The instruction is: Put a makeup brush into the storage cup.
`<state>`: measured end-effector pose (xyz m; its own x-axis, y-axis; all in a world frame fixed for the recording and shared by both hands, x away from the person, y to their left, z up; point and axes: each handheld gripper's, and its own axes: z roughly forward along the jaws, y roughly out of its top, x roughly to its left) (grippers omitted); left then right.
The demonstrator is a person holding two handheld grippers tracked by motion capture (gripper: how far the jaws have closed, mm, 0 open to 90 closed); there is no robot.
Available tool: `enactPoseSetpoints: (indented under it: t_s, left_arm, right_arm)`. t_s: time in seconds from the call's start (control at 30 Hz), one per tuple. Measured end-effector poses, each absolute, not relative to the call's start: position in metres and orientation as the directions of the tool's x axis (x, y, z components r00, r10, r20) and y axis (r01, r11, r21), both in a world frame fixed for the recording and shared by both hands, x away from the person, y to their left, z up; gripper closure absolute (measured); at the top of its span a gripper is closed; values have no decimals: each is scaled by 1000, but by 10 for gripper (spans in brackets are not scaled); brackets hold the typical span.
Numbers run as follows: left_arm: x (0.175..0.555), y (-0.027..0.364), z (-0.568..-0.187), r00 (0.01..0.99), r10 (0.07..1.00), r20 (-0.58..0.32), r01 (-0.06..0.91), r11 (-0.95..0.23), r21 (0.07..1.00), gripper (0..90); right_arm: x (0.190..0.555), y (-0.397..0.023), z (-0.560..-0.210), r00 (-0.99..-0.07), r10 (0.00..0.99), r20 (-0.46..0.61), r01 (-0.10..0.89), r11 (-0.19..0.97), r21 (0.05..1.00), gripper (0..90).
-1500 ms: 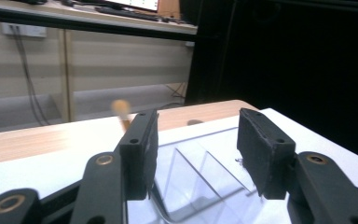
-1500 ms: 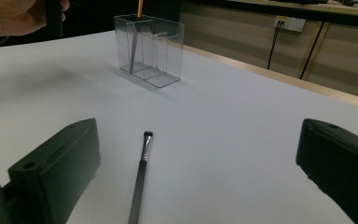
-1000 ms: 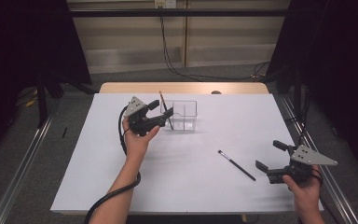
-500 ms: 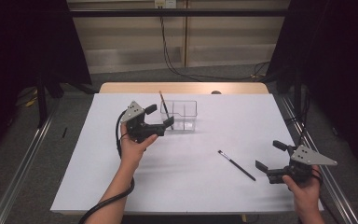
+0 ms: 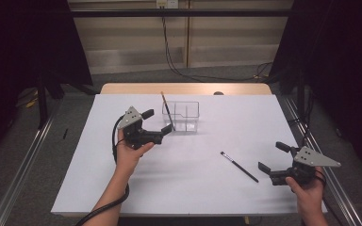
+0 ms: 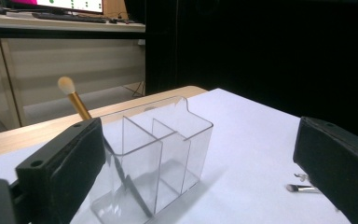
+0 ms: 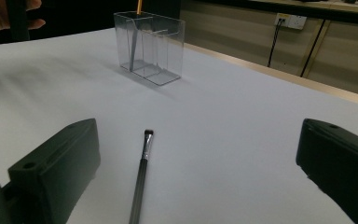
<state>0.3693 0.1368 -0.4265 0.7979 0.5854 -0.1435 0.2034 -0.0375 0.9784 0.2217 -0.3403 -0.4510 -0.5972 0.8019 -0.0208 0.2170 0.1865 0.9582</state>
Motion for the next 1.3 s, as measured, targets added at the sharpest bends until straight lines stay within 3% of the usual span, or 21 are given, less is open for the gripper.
enactPoseSetpoints:
  t_s: [0.6,1.3]
  left_arm:
    - [356,169,-426,790,595,-148,197,-18,980,0]
    - [327,201,-427,798,597,-81,156,-76,985,0]
  right_arm:
    - [222,-340,-451,-598,801,-20,219,188,958,0]
    - [222,-338,-452,-597,802,-25,219,193,956,0]
